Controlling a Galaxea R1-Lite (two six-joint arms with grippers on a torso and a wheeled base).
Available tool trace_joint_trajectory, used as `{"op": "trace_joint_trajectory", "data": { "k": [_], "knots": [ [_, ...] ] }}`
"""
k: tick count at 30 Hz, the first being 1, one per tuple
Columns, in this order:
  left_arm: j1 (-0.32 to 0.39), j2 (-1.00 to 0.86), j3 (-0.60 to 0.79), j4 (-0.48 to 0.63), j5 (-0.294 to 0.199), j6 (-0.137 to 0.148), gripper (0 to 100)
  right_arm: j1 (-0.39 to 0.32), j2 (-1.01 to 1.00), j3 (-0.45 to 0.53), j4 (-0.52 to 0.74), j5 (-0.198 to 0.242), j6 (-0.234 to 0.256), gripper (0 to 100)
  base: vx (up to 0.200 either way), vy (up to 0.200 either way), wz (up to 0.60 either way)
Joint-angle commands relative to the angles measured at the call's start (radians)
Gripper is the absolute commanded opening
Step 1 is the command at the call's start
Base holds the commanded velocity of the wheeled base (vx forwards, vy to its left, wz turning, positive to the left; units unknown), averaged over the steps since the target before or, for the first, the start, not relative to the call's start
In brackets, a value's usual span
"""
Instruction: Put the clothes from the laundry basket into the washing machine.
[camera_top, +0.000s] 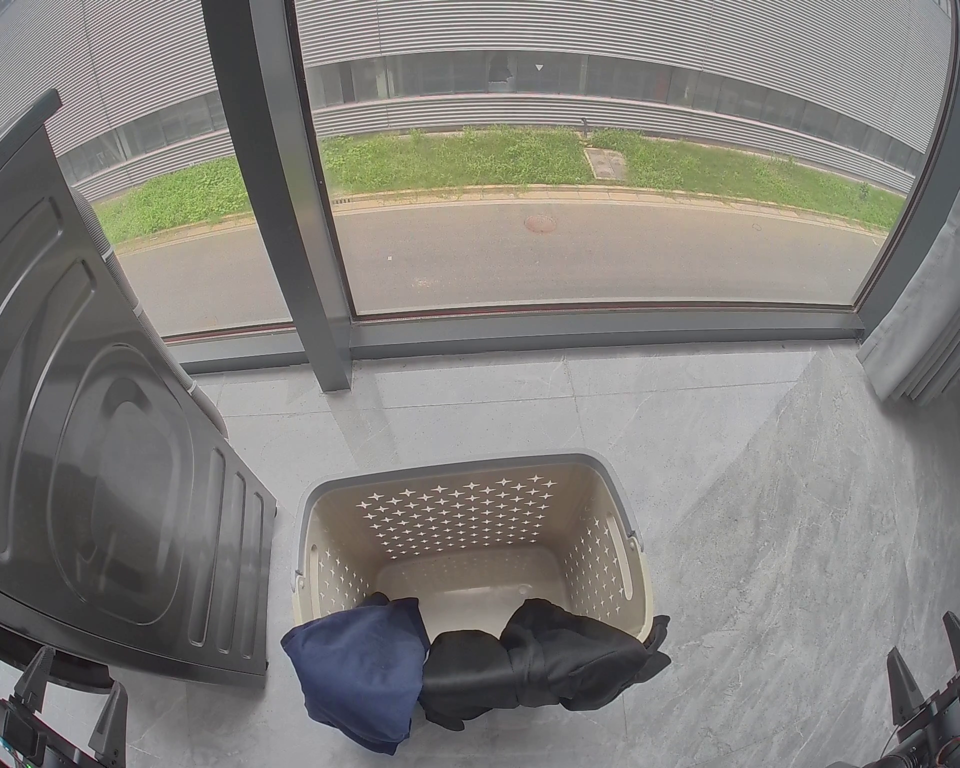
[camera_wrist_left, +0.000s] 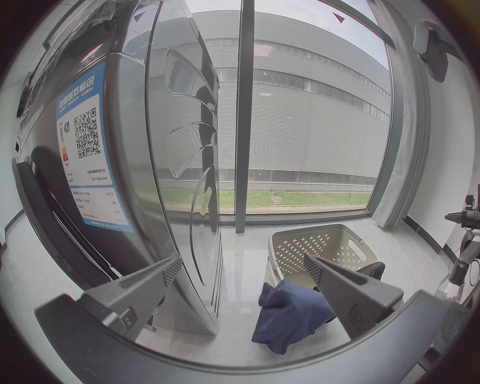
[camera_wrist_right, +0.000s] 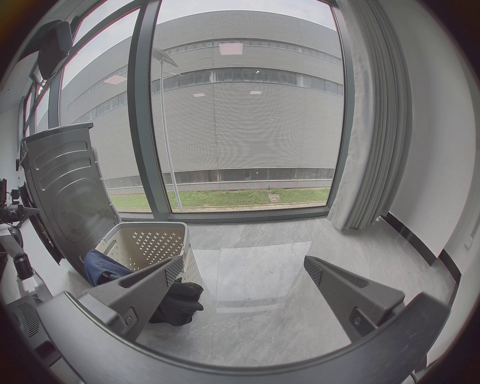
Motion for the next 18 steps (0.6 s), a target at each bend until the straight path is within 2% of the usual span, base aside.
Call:
{"op": "trace_joint_trajectory", "data": {
  "k": [1,18],
  "knots": [
    [0.000,-0.010,0.015,0.000,0.000,0.000,100,0.000,-0.016,0.018,0.000,0.001,0.000,100,0.000,0.000,0.00],
    [0.000,-0.010,0.015,0.000,0.000,0.000,100,0.000,-0.016,0.018,0.000,0.001,0.000,100,0.000,0.000,0.00]
  ]
}}
